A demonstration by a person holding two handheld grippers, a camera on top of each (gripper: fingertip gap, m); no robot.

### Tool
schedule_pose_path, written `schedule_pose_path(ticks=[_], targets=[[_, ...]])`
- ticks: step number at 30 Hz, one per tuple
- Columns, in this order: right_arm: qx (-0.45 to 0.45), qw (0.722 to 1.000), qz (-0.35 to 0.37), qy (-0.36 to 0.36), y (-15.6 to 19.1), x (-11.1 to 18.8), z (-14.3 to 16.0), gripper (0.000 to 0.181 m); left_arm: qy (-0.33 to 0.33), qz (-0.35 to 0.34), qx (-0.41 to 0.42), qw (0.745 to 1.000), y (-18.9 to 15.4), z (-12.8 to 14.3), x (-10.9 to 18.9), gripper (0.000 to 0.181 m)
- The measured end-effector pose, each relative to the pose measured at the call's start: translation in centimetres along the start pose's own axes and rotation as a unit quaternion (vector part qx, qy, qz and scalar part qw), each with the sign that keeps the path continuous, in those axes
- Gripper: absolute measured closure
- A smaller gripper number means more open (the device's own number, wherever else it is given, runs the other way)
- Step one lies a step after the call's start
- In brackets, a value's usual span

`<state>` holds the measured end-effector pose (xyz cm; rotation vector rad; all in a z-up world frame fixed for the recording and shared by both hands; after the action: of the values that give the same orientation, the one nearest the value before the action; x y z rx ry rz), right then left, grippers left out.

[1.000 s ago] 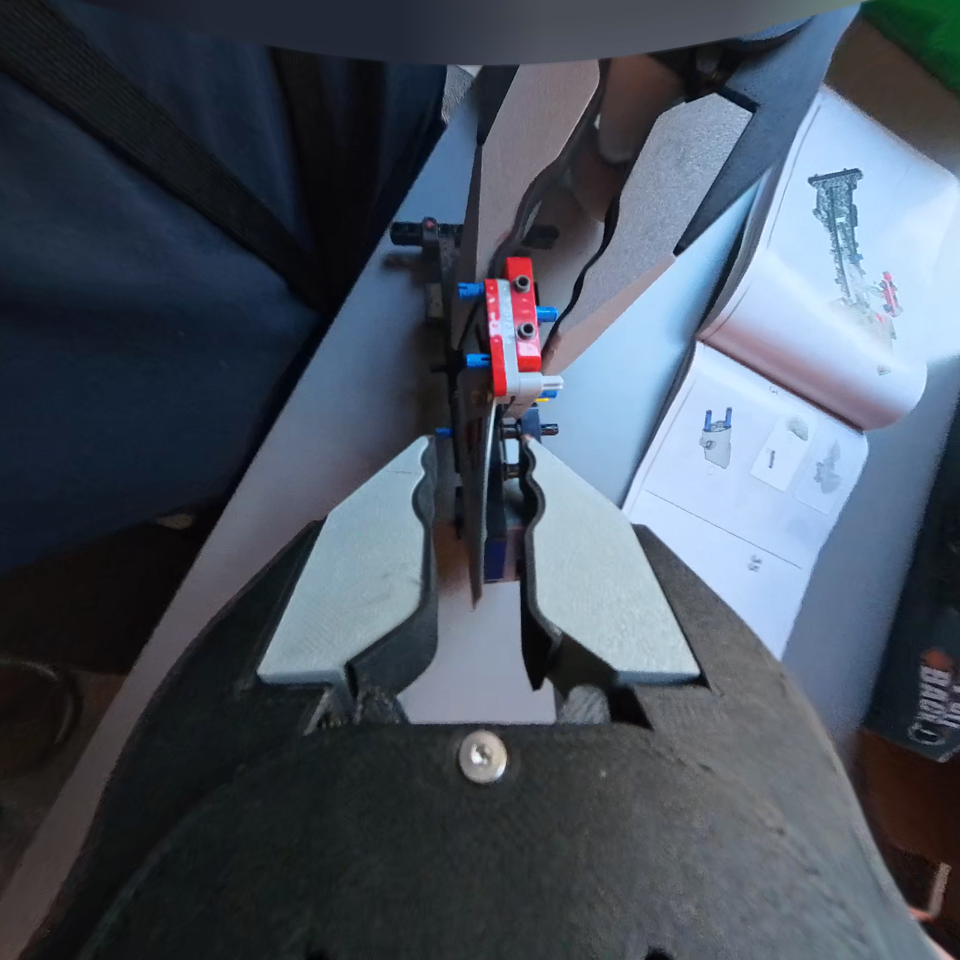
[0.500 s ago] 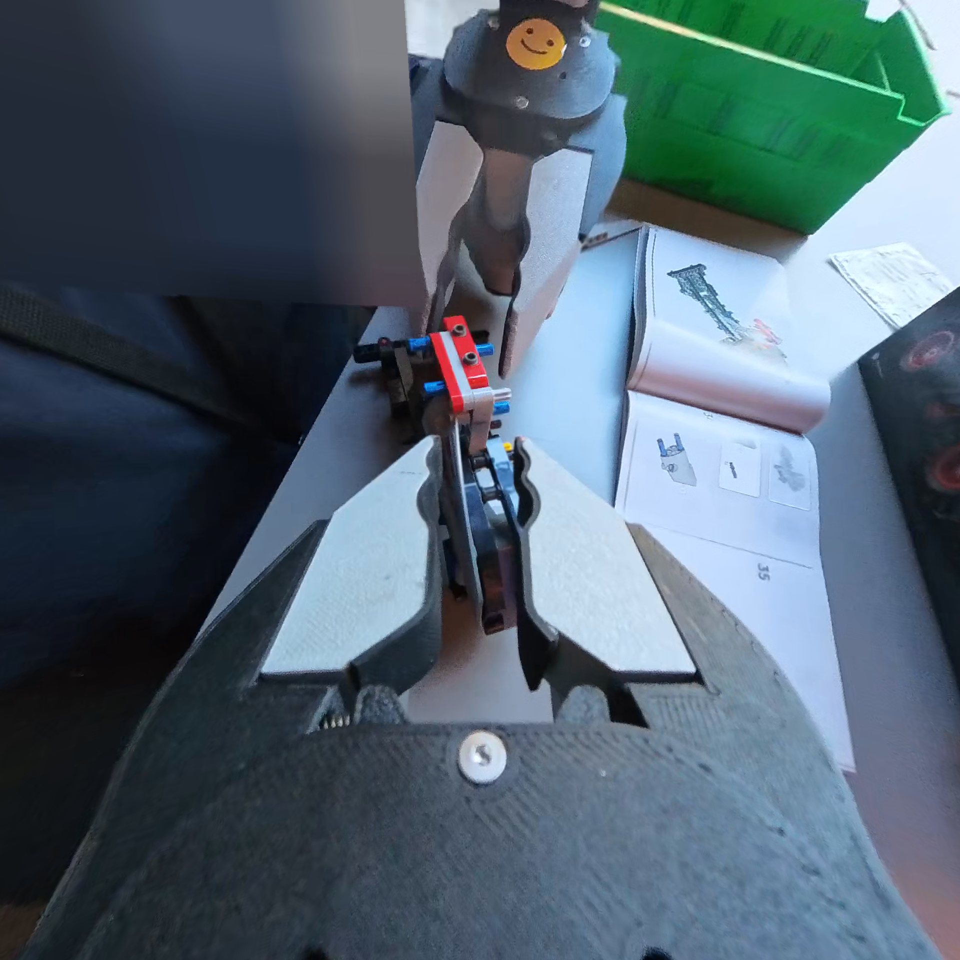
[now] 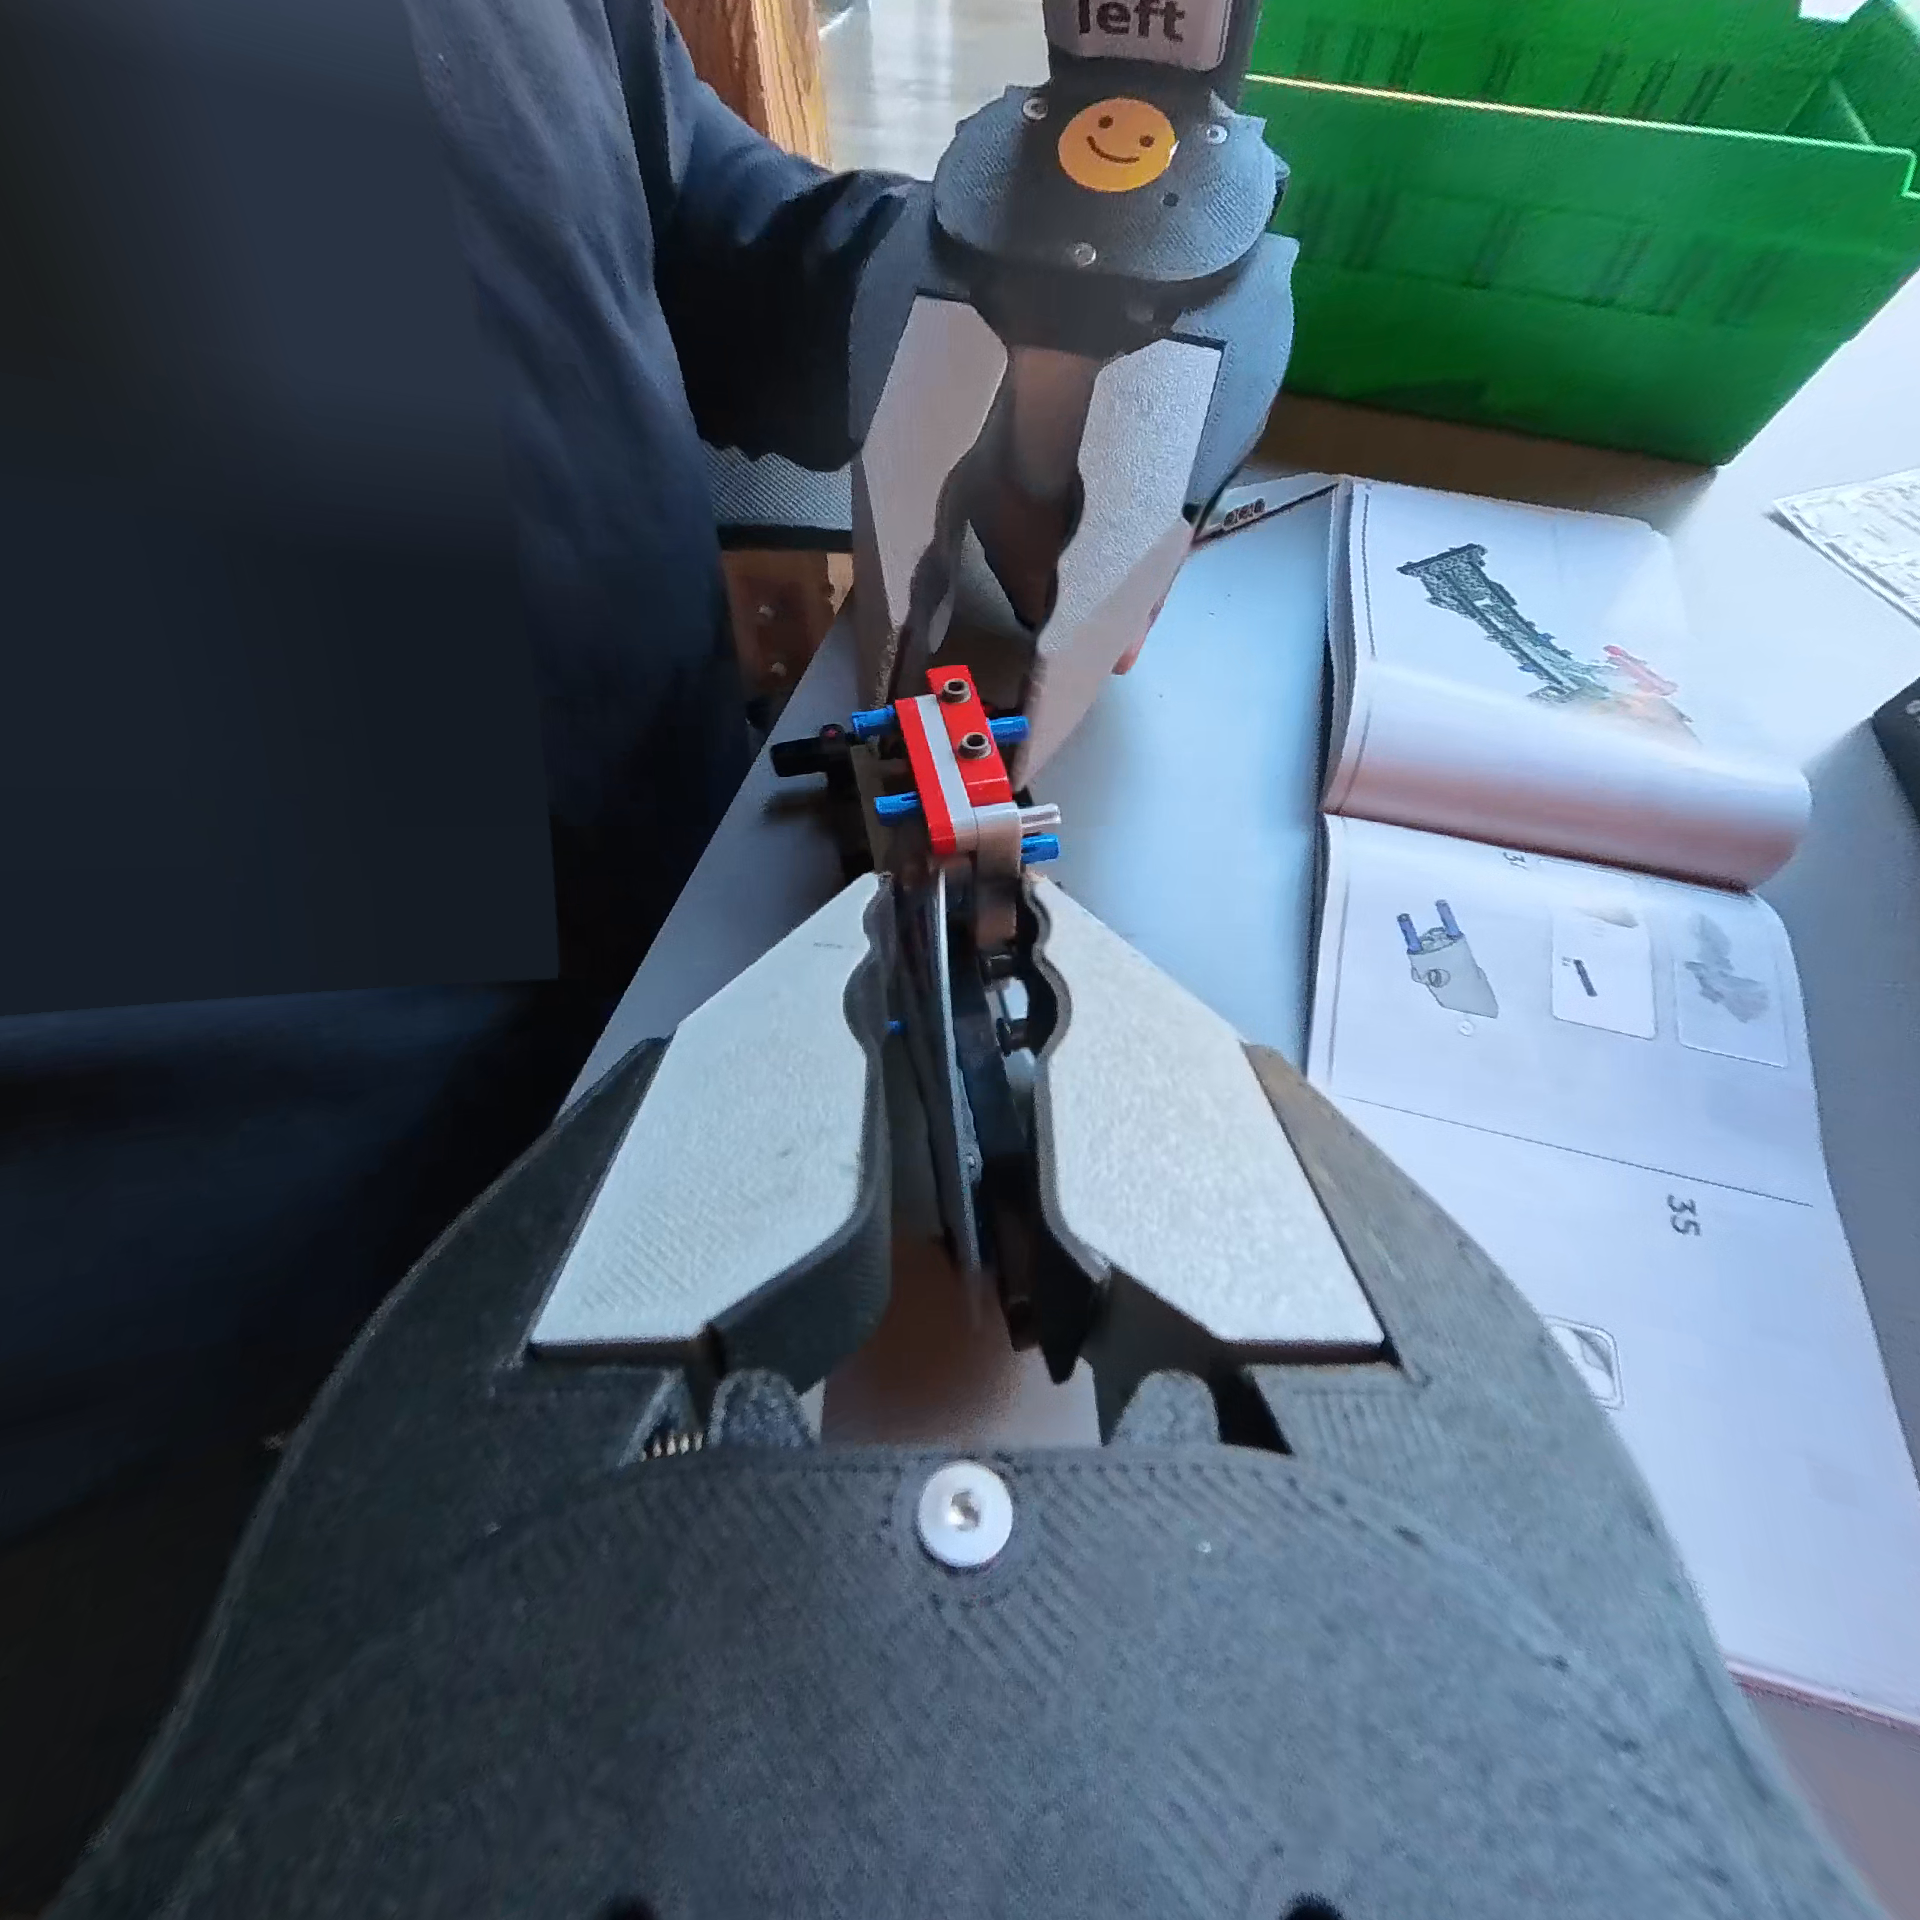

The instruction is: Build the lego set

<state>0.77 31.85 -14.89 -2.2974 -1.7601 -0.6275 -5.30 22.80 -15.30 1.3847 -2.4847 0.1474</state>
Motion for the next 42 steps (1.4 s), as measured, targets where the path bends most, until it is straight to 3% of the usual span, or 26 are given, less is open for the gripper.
schedule_pose_path(ticks=[13,27,31,35,39,42], targets=[[-0.003,1.000,-0.003,0.008,0.1,-0.2,-0.2,0.162,-0.006,0.023,0.005,1.000,0.1,0.0,-0.3,0.162],[-0.009,1.000,-0.014,-0.013,0.1,0.3,-0.3,0.164,0.016,0.017,-0.001,1.000,0.4,0.7,0.4,0.153],[-0.008,1.000,0.007,-0.028,0.0,2.0,-0.7,0.146,0.020,0.004,-0.001,1.000,0.9,0.7,0.9,0.150],[0.013,0.997,0.064,-0.037,0.5,5.3,-0.9,0.146,0.016,-0.017,-0.016,1.000,1.1,0.5,2.2,0.150],[-0.016,0.989,0.140,-0.041,0.5,7.7,0.9,0.129,0.037,-0.024,-0.012,0.999,0.6,1.1,4.0,0.147],[-0.044,0.987,0.145,-0.048,1.5,7.2,2.9,0.114,0.081,-0.049,-0.021,0.995,-0.6,2.2,4.5,0.142]])
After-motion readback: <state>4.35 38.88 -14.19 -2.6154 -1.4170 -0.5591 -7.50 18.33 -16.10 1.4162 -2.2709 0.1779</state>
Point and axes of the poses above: each gripper's, where its closed fingertips meet, x back along the fingers, z out of its underside, y = z × x across the jaws, the point moved 5 cm from there along x, back along the fingers, and after that the axes turned 15 degrees about -z, right-handed, at the moved point
